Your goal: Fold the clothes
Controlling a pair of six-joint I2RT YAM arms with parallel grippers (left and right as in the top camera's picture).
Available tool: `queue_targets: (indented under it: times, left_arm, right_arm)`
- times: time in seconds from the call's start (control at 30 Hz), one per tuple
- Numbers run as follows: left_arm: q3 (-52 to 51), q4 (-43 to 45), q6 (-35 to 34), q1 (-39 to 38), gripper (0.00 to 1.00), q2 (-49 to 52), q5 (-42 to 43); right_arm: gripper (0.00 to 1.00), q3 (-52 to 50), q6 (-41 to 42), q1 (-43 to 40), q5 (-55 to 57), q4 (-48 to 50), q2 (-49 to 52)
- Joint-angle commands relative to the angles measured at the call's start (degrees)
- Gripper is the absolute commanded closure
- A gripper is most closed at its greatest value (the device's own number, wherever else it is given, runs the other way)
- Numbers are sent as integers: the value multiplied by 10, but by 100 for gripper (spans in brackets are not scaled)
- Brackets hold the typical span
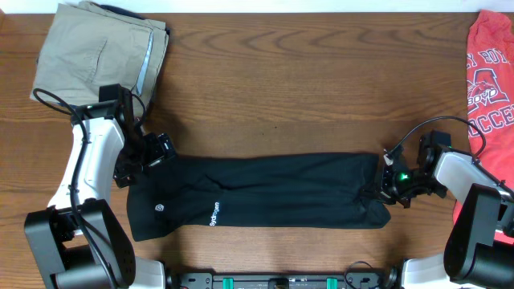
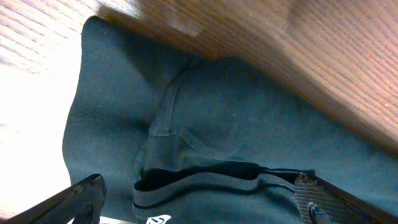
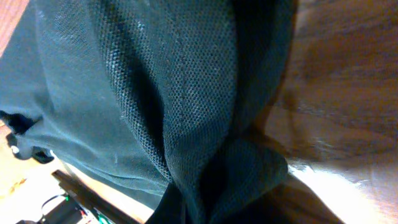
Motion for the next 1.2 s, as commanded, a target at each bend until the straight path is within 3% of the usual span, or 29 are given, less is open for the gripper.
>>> queue_targets:
  times: [0.0,0.63,0.83,1.17]
  left_arm:
    - [5,-2,-1,2,2,0,-4]
    - [-5,3,-1,2,2,0,-2]
    - [-5,9,-1,2,2,0,-2]
    - [-5,9,-1,2,2,0,-2]
  right_arm:
    - [99,13,10,4,26,-1,4]
    - [99,336,49,-50,201,-259,-6]
    - [99,346,59,-3,244,-295,-25]
    - [99,336,64,157,244,-261,-25]
